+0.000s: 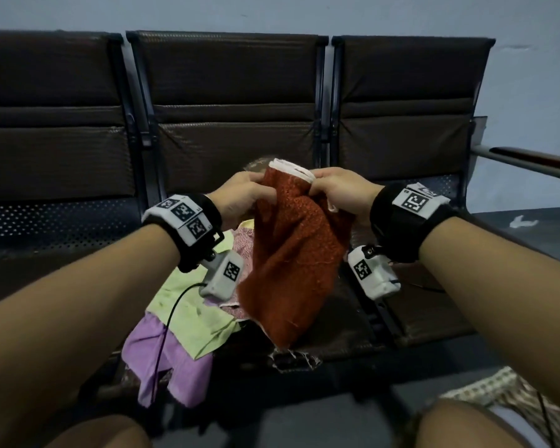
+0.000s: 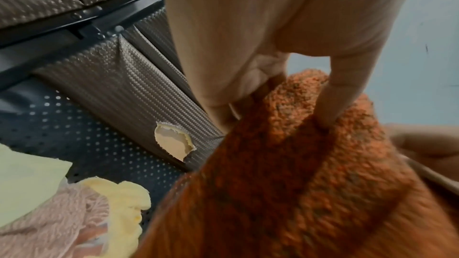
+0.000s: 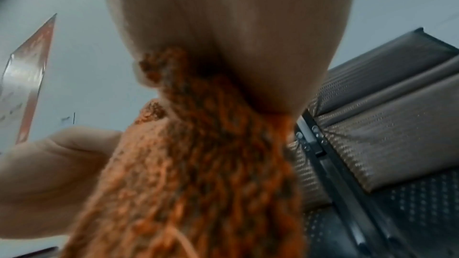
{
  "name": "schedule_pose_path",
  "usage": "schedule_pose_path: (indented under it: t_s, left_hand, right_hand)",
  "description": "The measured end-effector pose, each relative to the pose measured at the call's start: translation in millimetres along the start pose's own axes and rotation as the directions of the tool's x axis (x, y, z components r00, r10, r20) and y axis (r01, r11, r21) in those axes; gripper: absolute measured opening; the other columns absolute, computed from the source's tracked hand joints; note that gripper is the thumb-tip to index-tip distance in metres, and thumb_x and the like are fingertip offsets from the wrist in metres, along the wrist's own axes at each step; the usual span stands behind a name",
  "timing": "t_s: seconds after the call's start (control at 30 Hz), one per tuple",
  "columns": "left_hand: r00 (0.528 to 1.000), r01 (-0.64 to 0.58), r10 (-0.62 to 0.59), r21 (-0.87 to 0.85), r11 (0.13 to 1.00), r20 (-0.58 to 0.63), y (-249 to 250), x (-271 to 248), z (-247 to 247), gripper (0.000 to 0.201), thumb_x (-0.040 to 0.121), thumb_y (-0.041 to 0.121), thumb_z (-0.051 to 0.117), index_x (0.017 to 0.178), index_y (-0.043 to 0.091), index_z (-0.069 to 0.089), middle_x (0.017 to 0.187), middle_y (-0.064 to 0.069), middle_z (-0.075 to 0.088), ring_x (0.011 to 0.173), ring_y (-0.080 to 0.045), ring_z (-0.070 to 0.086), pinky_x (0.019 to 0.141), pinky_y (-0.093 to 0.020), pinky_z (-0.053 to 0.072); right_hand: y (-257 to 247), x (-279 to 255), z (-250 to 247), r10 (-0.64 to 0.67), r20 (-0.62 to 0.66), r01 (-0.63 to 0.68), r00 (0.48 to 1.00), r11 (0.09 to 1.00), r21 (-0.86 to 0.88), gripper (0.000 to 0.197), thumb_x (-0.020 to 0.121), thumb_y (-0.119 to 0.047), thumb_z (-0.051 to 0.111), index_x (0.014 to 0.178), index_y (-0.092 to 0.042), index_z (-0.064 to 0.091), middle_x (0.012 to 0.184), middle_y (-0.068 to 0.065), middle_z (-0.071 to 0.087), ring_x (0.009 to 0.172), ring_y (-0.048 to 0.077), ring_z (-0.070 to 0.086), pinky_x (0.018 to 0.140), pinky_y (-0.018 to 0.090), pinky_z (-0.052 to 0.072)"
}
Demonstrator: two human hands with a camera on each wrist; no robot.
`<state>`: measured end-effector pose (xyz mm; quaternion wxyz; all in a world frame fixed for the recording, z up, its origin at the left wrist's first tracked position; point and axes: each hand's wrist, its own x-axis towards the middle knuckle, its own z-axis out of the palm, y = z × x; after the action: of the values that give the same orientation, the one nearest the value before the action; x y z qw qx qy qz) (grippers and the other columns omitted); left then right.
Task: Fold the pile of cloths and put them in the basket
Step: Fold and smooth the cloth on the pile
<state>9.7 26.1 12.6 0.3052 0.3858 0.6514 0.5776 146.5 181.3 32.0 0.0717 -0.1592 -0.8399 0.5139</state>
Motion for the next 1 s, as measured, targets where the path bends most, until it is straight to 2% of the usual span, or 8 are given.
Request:
schedule_pose_path:
  t_s: [0.07,0.27,0.43,0.57,0.7,0.8,0.9,1.0]
  left_hand:
    - [1.0,0.022,-0.022,0.032,0.999,-0.014,-3.3,9.2,-3.8,0.024,0.085,-0.004,0.066,0.102,0.01,0.074,0.087,-0.009,0.075,0.074,-0.017,0.072,0.061,-0.024,0.057]
    - [0.983,0.041,-0.002,0.212,0.976,-0.181,-26.0,53.6,-2.2,0.014,0.092,0.015,0.068,0.104,0.013,0.075,0.098,-0.011,0.075,0.087,-0.025,0.072,0.083,-0.039,0.06]
    - [0.909,-0.088,0.21,0.329,0.94,-0.359,-14.4,98.1,-5.3,0.006,0.091,0.021,0.068,0.089,0.022,0.074,0.094,-0.004,0.076,0.086,-0.021,0.073,0.086,-0.043,0.059]
    - [0.868,-0.27,0.324,0.19,0.944,-0.375,3.8,112.7,-12.5,0.018,0.088,0.012,0.067,0.09,0.028,0.074,0.091,0.005,0.077,0.085,-0.01,0.072,0.075,-0.028,0.056]
    - [0.899,-0.193,0.242,0.166,0.967,-0.365,-18.3,102.6,-21.0,0.02,0.079,-0.001,0.065,0.086,0.017,0.072,0.088,-0.01,0.07,0.083,-0.02,0.065,0.077,-0.036,0.053]
    - [0.946,-0.065,0.134,0.233,0.97,-0.295,-64.7,78.4,-18.1,0.025,0.075,-0.013,0.065,0.072,0.012,0.062,0.07,-0.005,0.062,0.069,-0.017,0.057,0.067,-0.034,0.047]
    - [0.994,0.067,-0.021,0.466,0.882,-0.105,-115.3,50.2,-15.1,0.021,0.074,-0.006,0.073,0.07,0.009,0.059,0.07,-0.01,0.062,0.07,-0.017,0.054,0.068,-0.034,0.043]
    - [0.973,0.156,-0.227,0.619,0.769,0.037,-152.8,22.9,-9.3,0.021,0.073,-0.001,0.073,0.071,0.012,0.057,0.072,-0.008,0.06,0.07,-0.02,0.055,0.066,-0.031,0.045]
  right_hand:
    - [3.2,2.5,-9.7,-0.008,-0.014,0.005,1.0,0.987,-0.16,0.012,0.092,-0.026,0.065,0.097,-0.032,0.074,0.081,-0.004,0.073,0.071,0.014,0.066,0.058,0.024,0.05]
    - [38.7,21.1,-41.6,0.2,-0.157,-0.25,0.967,0.866,-0.433,0.021,0.078,-0.029,0.083,0.08,-0.011,0.073,0.075,0.001,0.071,0.067,0.015,0.066,0.058,0.022,0.049]
    - [48.8,46.3,-55.4,-0.081,-0.526,-0.123,0.846,0.932,-0.342,0.011,0.086,-0.033,0.074,0.081,-0.025,0.068,0.077,-0.001,0.067,0.072,0.015,0.062,0.063,0.022,0.041]
    - [41.6,58.4,-61.2,-0.242,-0.611,0.044,0.754,0.946,-0.321,0.018,0.086,-0.035,0.068,0.069,-0.031,0.064,0.063,-0.012,0.061,0.062,-0.001,0.055,0.05,0.014,0.036]
    - [56.1,54.7,-49.5,-0.249,-0.522,0.091,0.816,0.947,-0.31,0.007,0.085,-0.03,0.067,0.079,-0.033,0.068,0.069,-0.013,0.066,0.067,-0.003,0.06,0.055,0.014,0.04]
    - [86.2,42.7,-26.2,-0.178,-0.4,0.015,0.899,0.926,-0.378,0.006,0.085,-0.028,0.066,0.086,-0.03,0.071,0.078,-0.008,0.071,0.074,0.006,0.065,0.062,0.022,0.045]
    - [122.6,25.4,-1.0,-0.042,-0.208,-0.069,0.977,0.865,-0.498,0.011,0.087,-0.025,0.067,0.097,-0.027,0.072,0.086,-0.001,0.073,0.077,0.013,0.066,0.069,0.027,0.048]
    - [152.3,6.7,22.4,0.104,0.031,-0.062,0.994,0.781,-0.621,0.013,0.09,-0.024,0.07,0.101,-0.018,0.072,0.09,0.002,0.07,0.085,0.019,0.065,0.075,0.028,0.049]
